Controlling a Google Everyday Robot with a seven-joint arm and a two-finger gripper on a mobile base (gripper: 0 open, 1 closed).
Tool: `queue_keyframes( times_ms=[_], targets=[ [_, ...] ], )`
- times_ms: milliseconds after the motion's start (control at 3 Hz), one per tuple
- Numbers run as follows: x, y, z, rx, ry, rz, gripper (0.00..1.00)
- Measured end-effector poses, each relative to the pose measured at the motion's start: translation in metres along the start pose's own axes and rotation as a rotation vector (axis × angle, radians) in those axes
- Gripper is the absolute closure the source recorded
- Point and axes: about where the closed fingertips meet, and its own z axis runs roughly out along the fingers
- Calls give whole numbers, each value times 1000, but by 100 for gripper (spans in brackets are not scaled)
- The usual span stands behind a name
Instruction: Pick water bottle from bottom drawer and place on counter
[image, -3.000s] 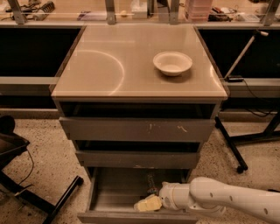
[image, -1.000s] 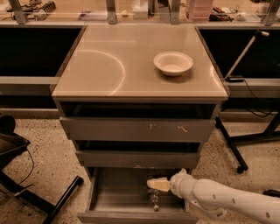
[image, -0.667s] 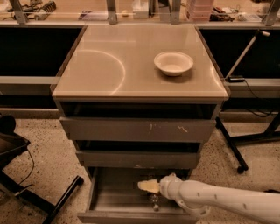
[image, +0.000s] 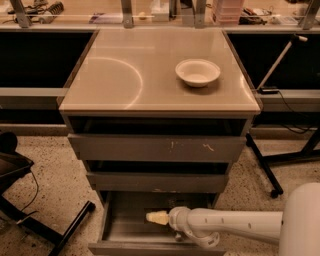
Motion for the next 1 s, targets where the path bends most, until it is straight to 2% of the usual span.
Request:
queue_keyframes(
  times_ms=[333,667,1000],
  targets=[
    [15,-19,18,-19,7,55,0],
    [39,-66,43,-45,-4,114,0],
    [29,-74,50,-44,-22,129,0]
  ],
)
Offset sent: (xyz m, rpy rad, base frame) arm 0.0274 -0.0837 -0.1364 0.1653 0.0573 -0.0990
